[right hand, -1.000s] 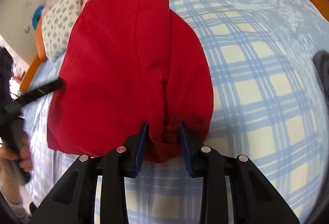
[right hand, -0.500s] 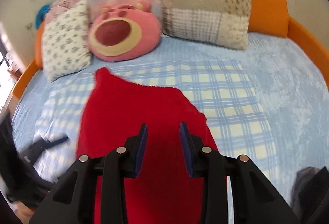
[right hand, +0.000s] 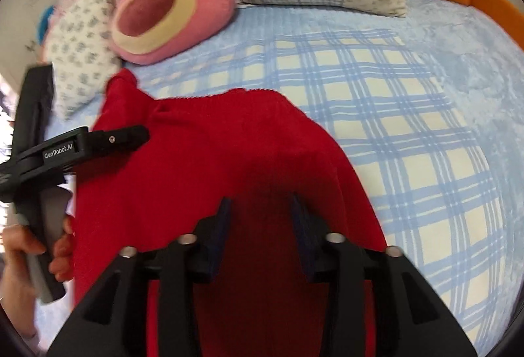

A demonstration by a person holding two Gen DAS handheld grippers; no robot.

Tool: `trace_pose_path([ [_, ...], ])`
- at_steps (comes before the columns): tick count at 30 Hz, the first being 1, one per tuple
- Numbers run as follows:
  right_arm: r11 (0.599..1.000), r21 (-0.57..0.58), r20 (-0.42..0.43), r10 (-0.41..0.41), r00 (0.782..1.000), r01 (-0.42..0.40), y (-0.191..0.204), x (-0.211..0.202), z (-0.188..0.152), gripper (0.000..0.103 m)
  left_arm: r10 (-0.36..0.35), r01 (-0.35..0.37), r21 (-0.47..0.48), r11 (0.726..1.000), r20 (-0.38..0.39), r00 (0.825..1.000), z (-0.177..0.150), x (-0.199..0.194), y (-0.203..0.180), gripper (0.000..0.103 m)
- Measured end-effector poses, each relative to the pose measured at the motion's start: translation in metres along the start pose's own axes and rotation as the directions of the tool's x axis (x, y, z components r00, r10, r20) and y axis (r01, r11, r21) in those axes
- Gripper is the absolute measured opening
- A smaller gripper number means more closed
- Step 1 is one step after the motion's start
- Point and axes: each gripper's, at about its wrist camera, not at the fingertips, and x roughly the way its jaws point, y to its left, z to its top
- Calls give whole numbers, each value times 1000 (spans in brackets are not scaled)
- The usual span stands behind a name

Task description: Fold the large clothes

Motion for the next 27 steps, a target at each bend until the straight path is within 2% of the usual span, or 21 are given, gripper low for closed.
trace_pose_path([
  [2,999,-2,54,51,997,-51,-8,-35,-5,71,16,-21,105,994,44,999,-13,-40,-11,99],
  [3,996,7,88,88,992,-89,-15,-60,-13,74,9,-17,137,990,61,998,-19,-54,-14,99],
  [5,987,29,125,155,980,-159,-30,-93,-27,83,-62,45,184,982,89,994,-42,-97,-17,99],
  [8,966,83,145,233,962,-246,-56,-129,-56,86,-102,80,179,981,118,988,-70,-140,-13,99],
  [10,949,132,136,268,954,-285,-71,-140,-78,90,-162,141,164,976,123,979,-91,-162,-9,99],
  [11,938,157,128,290,949,-308,-77,-142,-88,92,-178,156,165,974,128,976,-101,-170,-8,99],
  [12,911,211,119,336,934,-354,-85,-140,-102,93,-192,170,170,971,123,974,-108,-174,-7,100],
  [13,885,248,116,376,919,-393,-91,-136,-111,96,-221,202,162,966,114,968,-118,-175,-4,100],
  [15,801,353,109,478,871,-484,-102,-121,-131,96,-291,283,98,954,83,953,-135,-166,6,100],
  [16,779,388,105,494,863,-493,-106,-114,-137,96,-329,327,41,944,62,942,-143,-154,16,100],
  [19,754,445,82,502,861,-483,-108,-92,-148,96,-347,348,-51,936,27,937,-155,-125,29,99],
  [21,748,463,61,509,859,-476,-106,-80,-152,96,-352,354,-70,933,28,935,-158,-114,30,99],
  [25,753,482,25,500,866,-448,-98,-63,-149,96,-312,312,-71,947,19,950,-155,-95,24,99],
  [27,747,486,13,513,859,-453,-92,-55,-147,96,-299,299,-77,951,5,954,-151,-84,23,99],
])
